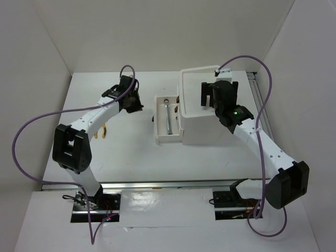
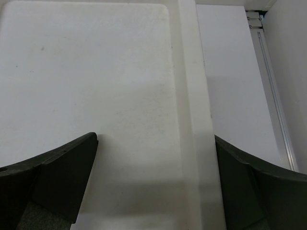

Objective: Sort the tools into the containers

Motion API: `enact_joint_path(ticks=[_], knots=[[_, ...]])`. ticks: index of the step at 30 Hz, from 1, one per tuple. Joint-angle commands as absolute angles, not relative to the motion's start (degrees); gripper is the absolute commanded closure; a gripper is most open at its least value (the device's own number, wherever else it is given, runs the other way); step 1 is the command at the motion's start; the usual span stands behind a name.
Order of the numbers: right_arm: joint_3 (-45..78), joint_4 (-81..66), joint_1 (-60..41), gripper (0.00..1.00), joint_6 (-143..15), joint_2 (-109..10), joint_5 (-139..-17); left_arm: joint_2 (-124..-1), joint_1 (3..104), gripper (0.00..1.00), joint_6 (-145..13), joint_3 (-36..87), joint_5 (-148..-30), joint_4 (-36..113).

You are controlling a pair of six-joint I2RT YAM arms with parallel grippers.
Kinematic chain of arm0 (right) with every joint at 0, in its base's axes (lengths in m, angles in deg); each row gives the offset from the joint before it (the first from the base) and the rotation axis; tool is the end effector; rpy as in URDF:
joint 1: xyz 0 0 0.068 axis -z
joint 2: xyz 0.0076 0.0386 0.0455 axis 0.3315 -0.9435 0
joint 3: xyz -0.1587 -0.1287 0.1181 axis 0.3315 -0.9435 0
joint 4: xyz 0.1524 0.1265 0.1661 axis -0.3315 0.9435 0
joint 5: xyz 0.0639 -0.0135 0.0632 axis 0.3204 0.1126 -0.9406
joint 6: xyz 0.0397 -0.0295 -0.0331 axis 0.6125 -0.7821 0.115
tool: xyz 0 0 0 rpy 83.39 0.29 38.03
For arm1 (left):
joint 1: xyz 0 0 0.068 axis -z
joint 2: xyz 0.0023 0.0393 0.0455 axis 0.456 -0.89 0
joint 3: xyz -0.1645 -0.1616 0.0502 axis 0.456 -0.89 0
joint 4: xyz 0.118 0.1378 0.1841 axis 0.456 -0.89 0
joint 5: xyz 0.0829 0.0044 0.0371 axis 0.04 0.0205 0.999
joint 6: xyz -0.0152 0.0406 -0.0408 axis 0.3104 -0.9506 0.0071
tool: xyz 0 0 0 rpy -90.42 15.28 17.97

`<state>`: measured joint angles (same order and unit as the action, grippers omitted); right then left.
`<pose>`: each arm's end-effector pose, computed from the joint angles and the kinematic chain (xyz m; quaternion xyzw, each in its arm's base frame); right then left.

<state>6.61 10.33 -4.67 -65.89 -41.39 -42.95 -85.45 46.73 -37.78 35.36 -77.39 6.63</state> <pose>0.2848 0.1051 0.3117 -0.0109 0.8304 -0.0619 0.5536 0.3618 -0.1258 0.2416 -0.1714 0.9109 -0.1595 0.3397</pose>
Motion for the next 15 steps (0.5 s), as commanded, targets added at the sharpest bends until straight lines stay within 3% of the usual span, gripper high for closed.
enact_joint_path(ticks=[1, 9, 15], knots=[[3.86, 20.28, -8.06, 0.0, -63.39, -44.73, -49.19, -89.36, 48.74, 1.0, -37.36, 35.6, -68.73, 4.13], [3.86, 20.81, -8.06, 0.0, -63.39, -45.26, -48.58, -91.04, 49.28, 1.0, -36.84, 33.15, -70.65, 8.07], [4.38, 20.81, -8.06, 0.0, -63.39, -45.26, -48.58, -94.88, 49.98, 1.0, -39.83, 30.42, -84.44, 23.33]])
